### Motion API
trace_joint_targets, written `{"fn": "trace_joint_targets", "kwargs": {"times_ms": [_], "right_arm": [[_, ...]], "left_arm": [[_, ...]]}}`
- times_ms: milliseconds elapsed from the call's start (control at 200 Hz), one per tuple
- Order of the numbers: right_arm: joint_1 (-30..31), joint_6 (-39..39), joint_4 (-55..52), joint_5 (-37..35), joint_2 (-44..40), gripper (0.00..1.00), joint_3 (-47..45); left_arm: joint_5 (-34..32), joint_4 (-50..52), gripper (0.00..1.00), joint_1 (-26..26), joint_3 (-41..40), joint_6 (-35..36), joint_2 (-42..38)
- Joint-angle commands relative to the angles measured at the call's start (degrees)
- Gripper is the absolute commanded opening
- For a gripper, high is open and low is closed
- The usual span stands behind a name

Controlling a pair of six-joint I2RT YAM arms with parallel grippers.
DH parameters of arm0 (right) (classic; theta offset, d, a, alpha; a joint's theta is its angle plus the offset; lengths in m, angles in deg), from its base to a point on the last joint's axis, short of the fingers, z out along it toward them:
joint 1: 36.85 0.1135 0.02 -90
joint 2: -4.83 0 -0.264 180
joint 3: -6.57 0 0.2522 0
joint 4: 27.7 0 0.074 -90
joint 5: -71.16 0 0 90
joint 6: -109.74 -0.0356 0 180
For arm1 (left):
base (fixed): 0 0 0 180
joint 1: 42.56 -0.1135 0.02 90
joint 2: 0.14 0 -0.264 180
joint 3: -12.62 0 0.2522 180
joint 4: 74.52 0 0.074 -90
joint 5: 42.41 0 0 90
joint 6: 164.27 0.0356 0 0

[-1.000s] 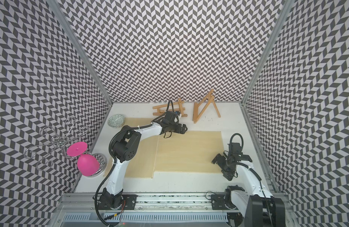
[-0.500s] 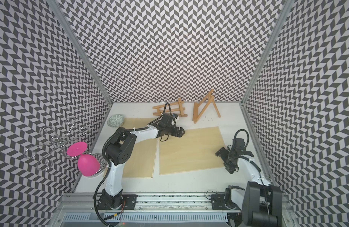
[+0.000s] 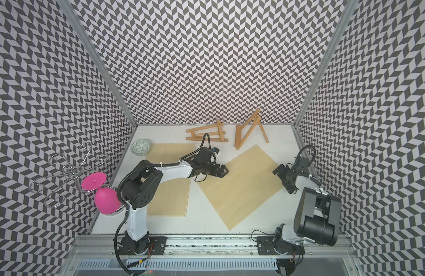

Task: Assemble the easel
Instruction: Adjust the drawing board at the center of the board.

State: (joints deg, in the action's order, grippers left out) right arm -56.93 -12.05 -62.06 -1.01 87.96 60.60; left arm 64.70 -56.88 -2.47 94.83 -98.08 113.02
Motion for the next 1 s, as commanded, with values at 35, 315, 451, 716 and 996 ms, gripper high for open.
{"fn": "trace_joint_targets", "kwargs": {"times_ms": [35, 315, 451, 716, 996], "right_arm": [[0.3, 0.6, -2.3, -0.6, 0.7, 0.99, -2.1], [7.6, -4.9, -9.0, -2.6, -9.3, 0.99, -9.3], [11.8, -7.4, -11.3, -0.8, -13.0, 0.99, -11.4], [17.3, -10.1, -14.8, 3.9, -18.9, 0.99, -15.2], [19.6, -5.7, -12.4, 14.2, -24.0, 0.99, -18.9]], "left_arm": [[2.9, 1.2, 0.95, 0.8, -1.8, -3.2, -1.3], [2.7, 1.4, 0.95, -1.5, -0.1, -1.2, -0.7], [1.7, 2.2, 0.95, -1.6, 1.2, 0.2, 0.8], [4.6, 3.9, 0.95, -0.8, 3.9, 1.7, 4.0], [5.7, 6.0, 0.95, 0.9, 5.2, 3.2, 6.3]]}}
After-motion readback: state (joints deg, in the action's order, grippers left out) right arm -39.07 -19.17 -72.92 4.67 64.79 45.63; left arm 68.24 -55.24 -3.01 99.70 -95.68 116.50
